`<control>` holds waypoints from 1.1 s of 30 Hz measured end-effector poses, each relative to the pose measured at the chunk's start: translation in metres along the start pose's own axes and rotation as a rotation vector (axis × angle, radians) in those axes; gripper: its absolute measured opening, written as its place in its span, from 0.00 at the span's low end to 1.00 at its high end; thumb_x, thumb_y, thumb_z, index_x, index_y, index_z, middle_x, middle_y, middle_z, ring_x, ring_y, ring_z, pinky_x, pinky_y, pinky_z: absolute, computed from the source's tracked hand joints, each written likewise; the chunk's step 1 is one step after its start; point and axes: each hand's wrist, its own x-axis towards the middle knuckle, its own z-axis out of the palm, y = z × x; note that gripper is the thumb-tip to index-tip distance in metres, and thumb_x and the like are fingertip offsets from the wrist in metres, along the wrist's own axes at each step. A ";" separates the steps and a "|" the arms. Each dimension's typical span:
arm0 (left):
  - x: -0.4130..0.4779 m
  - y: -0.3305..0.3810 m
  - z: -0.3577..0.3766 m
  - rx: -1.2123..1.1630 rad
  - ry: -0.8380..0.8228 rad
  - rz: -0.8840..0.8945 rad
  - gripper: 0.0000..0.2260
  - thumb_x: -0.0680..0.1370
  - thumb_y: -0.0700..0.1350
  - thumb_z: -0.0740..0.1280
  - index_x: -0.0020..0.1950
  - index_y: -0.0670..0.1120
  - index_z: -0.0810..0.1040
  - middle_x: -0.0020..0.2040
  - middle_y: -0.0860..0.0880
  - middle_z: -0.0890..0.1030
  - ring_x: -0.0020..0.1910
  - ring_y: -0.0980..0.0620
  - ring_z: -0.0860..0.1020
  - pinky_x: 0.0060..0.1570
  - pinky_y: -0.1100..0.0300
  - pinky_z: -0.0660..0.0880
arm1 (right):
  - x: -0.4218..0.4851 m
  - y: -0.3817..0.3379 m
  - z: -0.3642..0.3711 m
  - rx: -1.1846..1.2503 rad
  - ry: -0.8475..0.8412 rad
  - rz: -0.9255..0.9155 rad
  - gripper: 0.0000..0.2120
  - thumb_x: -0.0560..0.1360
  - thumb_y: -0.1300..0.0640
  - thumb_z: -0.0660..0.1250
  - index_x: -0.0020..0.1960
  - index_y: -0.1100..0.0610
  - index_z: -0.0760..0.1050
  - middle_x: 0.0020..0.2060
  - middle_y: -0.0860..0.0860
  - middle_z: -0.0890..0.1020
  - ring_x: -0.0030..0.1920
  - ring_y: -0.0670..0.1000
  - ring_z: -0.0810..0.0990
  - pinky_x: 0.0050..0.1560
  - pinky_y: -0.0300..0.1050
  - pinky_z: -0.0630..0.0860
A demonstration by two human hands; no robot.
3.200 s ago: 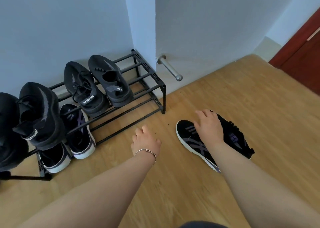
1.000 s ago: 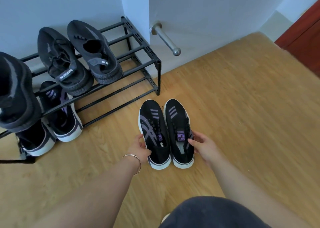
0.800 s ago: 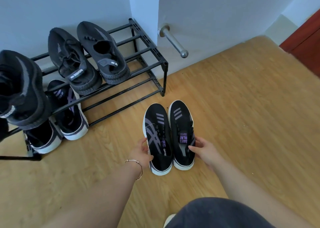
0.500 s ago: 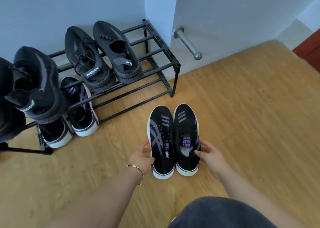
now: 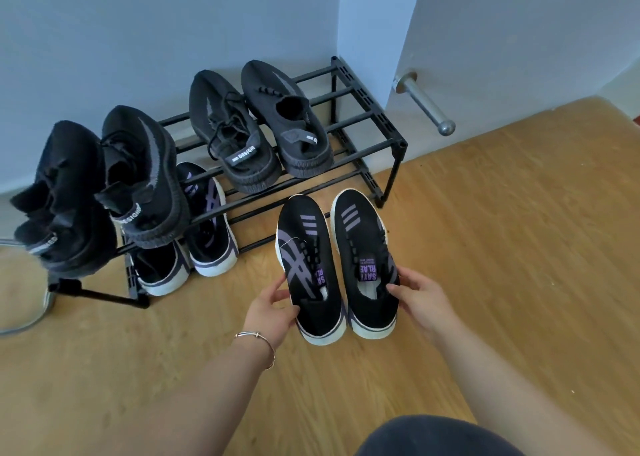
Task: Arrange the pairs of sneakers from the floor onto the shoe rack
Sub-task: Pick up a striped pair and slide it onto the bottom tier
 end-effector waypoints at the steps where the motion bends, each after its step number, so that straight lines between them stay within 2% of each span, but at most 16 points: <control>1: 0.003 0.003 -0.002 -0.009 0.005 0.006 0.32 0.73 0.32 0.70 0.71 0.60 0.71 0.57 0.52 0.81 0.49 0.49 0.85 0.47 0.50 0.83 | 0.005 -0.006 0.005 -0.016 -0.005 -0.012 0.22 0.77 0.69 0.67 0.55 0.42 0.83 0.53 0.46 0.87 0.59 0.52 0.83 0.62 0.56 0.79; 6: 0.018 0.007 -0.006 -0.076 0.035 0.005 0.32 0.74 0.32 0.69 0.73 0.58 0.70 0.57 0.52 0.80 0.50 0.48 0.84 0.50 0.47 0.83 | 0.027 -0.030 0.022 -0.094 -0.023 -0.038 0.20 0.77 0.70 0.65 0.58 0.49 0.83 0.54 0.49 0.87 0.59 0.54 0.83 0.64 0.57 0.78; 9: 0.028 0.014 -0.005 -0.089 0.069 0.029 0.33 0.74 0.32 0.70 0.72 0.59 0.70 0.57 0.53 0.79 0.49 0.49 0.84 0.49 0.49 0.83 | 0.042 -0.048 0.030 -0.197 -0.029 -0.082 0.19 0.77 0.69 0.67 0.55 0.46 0.84 0.51 0.45 0.87 0.57 0.51 0.83 0.59 0.52 0.80; 11: 0.034 0.020 -0.004 -0.095 0.080 0.054 0.32 0.74 0.33 0.70 0.72 0.59 0.70 0.58 0.53 0.80 0.48 0.49 0.84 0.48 0.48 0.83 | 0.054 -0.061 0.033 -0.275 -0.028 -0.117 0.17 0.77 0.67 0.68 0.56 0.46 0.83 0.53 0.46 0.86 0.57 0.50 0.82 0.58 0.50 0.80; 15: 0.055 0.036 0.000 -0.147 0.116 0.075 0.31 0.74 0.33 0.69 0.73 0.57 0.71 0.59 0.53 0.80 0.51 0.47 0.84 0.51 0.46 0.82 | 0.083 -0.084 0.042 -0.320 -0.021 -0.180 0.17 0.77 0.66 0.69 0.62 0.52 0.82 0.58 0.50 0.85 0.59 0.53 0.81 0.64 0.54 0.77; 20: 0.082 0.063 -0.005 -0.056 0.181 0.149 0.30 0.74 0.35 0.68 0.71 0.59 0.71 0.56 0.55 0.83 0.52 0.49 0.83 0.55 0.47 0.81 | 0.124 -0.110 0.064 -0.355 0.004 -0.230 0.13 0.76 0.64 0.71 0.58 0.52 0.84 0.53 0.47 0.85 0.59 0.53 0.81 0.64 0.53 0.76; 23: 0.100 0.075 -0.012 -0.012 0.198 0.166 0.28 0.74 0.34 0.67 0.70 0.56 0.73 0.58 0.52 0.84 0.57 0.47 0.82 0.60 0.44 0.78 | 0.143 -0.120 0.079 -0.349 -0.013 -0.244 0.13 0.75 0.65 0.71 0.57 0.52 0.84 0.48 0.45 0.85 0.57 0.52 0.82 0.62 0.49 0.76; 25: 0.113 0.080 -0.017 -0.009 0.189 0.160 0.24 0.74 0.33 0.66 0.66 0.53 0.76 0.58 0.50 0.84 0.58 0.44 0.81 0.60 0.43 0.77 | 0.155 -0.126 0.089 -0.330 -0.005 -0.237 0.13 0.75 0.65 0.72 0.57 0.53 0.85 0.47 0.45 0.86 0.55 0.52 0.82 0.61 0.50 0.77; 27: 0.122 0.086 -0.021 0.008 0.218 0.149 0.18 0.74 0.33 0.67 0.55 0.55 0.80 0.55 0.48 0.85 0.55 0.43 0.82 0.58 0.43 0.78 | 0.164 -0.129 0.097 -0.339 0.007 -0.238 0.12 0.74 0.64 0.72 0.55 0.53 0.85 0.47 0.48 0.87 0.52 0.53 0.83 0.56 0.50 0.79; 29: 0.130 0.089 -0.023 0.033 0.237 0.132 0.17 0.74 0.33 0.67 0.47 0.58 0.79 0.54 0.47 0.85 0.52 0.42 0.83 0.56 0.43 0.79 | 0.171 -0.130 0.102 -0.367 0.014 -0.244 0.10 0.74 0.64 0.73 0.49 0.50 0.86 0.43 0.47 0.87 0.49 0.52 0.84 0.51 0.46 0.79; 31: 0.135 0.090 -0.023 0.057 0.228 0.117 0.16 0.76 0.33 0.67 0.48 0.56 0.78 0.55 0.46 0.85 0.52 0.41 0.83 0.56 0.43 0.80 | 0.173 -0.130 0.103 -0.380 0.017 -0.236 0.11 0.74 0.63 0.73 0.44 0.47 0.84 0.40 0.44 0.85 0.48 0.52 0.84 0.52 0.49 0.80; 33: 0.138 0.090 -0.024 0.078 0.212 0.113 0.13 0.76 0.33 0.67 0.53 0.51 0.79 0.56 0.44 0.84 0.54 0.40 0.82 0.58 0.43 0.79 | 0.175 -0.128 0.103 -0.402 0.017 -0.230 0.09 0.75 0.63 0.72 0.48 0.49 0.85 0.42 0.46 0.86 0.50 0.52 0.84 0.57 0.52 0.80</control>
